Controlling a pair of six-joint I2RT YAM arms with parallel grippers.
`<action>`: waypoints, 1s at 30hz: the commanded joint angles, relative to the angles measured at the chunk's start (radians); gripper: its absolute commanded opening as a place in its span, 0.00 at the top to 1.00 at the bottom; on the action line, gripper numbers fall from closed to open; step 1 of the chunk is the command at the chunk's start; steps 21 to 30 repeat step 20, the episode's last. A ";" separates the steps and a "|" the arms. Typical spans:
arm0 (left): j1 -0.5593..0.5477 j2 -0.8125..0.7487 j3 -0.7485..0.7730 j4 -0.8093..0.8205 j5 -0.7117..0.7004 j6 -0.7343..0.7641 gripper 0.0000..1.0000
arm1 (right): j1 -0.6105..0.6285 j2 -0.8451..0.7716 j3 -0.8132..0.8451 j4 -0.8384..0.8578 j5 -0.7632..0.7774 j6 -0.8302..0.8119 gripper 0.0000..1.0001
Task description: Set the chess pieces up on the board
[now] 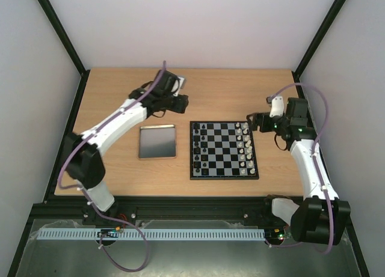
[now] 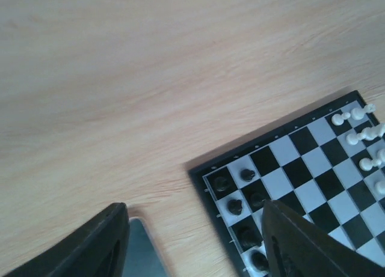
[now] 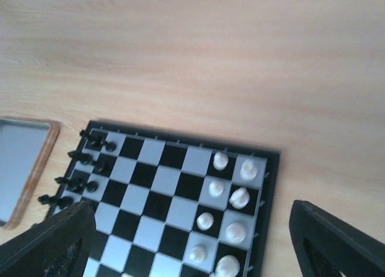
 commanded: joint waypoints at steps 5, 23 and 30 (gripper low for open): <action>0.127 -0.311 -0.182 0.066 -0.020 0.004 0.01 | -0.004 -0.071 0.207 -0.043 0.012 0.062 0.01; 0.171 -0.788 -0.637 0.376 -0.493 -0.029 0.01 | -0.004 -0.229 0.181 -0.042 0.241 0.207 0.01; 0.171 -0.788 -0.637 0.376 -0.493 -0.029 0.01 | -0.004 -0.229 0.181 -0.042 0.241 0.207 0.01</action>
